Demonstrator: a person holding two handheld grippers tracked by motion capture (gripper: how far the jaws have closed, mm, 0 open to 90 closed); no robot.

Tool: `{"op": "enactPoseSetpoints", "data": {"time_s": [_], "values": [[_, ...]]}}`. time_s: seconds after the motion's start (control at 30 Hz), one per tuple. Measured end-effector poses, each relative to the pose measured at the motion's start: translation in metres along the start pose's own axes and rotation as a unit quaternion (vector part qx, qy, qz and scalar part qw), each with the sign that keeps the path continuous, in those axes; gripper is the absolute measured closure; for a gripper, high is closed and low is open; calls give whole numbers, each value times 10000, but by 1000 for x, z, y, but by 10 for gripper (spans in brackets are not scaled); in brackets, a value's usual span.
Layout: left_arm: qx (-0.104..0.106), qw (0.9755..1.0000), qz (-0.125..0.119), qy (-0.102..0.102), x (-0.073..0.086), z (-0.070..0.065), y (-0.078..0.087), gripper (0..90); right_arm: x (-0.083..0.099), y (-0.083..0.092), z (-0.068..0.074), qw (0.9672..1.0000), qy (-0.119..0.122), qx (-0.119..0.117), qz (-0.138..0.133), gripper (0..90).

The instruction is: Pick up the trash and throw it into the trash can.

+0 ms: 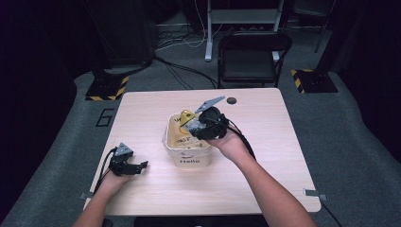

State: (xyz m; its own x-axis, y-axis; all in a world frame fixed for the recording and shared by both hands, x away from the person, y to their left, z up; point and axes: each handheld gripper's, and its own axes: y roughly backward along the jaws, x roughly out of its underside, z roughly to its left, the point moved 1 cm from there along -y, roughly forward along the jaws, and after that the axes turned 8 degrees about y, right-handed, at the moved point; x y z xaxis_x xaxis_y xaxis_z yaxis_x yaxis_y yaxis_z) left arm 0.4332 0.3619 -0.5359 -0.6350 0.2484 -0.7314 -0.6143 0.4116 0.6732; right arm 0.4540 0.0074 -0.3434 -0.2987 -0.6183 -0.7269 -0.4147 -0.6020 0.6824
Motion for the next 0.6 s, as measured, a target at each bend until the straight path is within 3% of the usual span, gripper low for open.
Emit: {"op": "enactPoseSetpoints", "data": {"time_s": [0.6], "values": [[12,10000,1,-38,0,0,0,139,-14,-30,0,9999,-32,99,-63,568]]}}
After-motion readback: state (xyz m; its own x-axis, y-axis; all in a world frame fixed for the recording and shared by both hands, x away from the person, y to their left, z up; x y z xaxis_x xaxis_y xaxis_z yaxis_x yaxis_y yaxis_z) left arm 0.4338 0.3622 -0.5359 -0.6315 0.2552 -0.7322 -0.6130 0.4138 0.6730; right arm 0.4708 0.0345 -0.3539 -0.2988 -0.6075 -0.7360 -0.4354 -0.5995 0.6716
